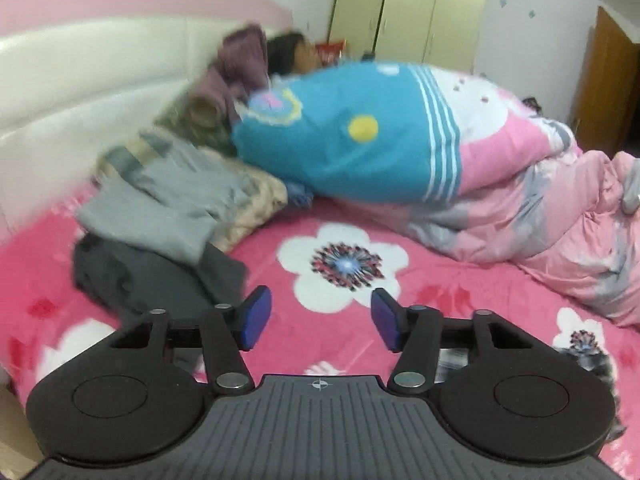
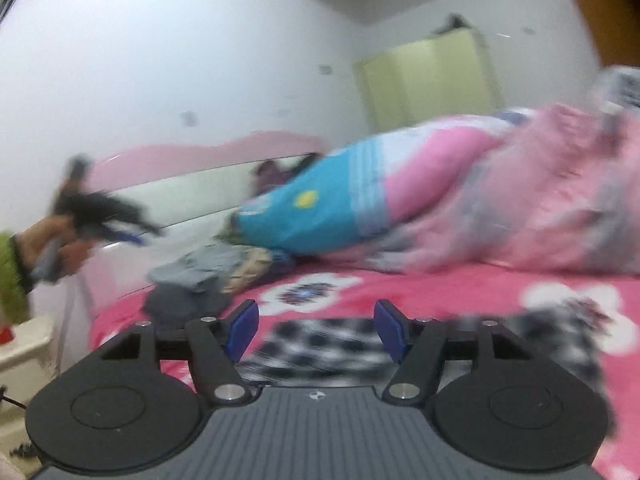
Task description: Fold clothes
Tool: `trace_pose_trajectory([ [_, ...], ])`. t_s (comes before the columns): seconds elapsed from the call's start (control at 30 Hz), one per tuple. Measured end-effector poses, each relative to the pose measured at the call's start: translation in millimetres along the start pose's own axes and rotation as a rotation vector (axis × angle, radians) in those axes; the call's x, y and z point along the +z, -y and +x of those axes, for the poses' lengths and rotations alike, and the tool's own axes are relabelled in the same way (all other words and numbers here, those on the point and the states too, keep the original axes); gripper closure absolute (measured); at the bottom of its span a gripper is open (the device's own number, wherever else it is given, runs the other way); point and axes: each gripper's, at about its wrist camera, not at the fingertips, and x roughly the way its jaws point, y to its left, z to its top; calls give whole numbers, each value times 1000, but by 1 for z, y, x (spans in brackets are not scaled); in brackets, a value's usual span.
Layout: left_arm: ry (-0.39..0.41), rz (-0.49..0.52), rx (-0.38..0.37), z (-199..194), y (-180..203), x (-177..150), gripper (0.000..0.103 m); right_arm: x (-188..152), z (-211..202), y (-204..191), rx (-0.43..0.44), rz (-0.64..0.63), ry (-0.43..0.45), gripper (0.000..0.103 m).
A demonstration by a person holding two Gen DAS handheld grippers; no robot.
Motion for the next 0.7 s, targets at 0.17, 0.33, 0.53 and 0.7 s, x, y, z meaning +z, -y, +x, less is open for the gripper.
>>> trace_pose_trajectory([
  [0.17,-80,26,-36,18,14,-84,45,-28,-33,62,-202,250,-87,36],
  [0.33,-157,-65,-80,56,23,-152,46,-43,-45,102,-330,432,-182,36],
  [0.53,-114,-76,-186,70,40,-166,46,-2,38,64,-155,273,-254,36],
  [0.7,-105,-75,-201,93,47,-177,50,24,168,-3,98,173,-405,37],
])
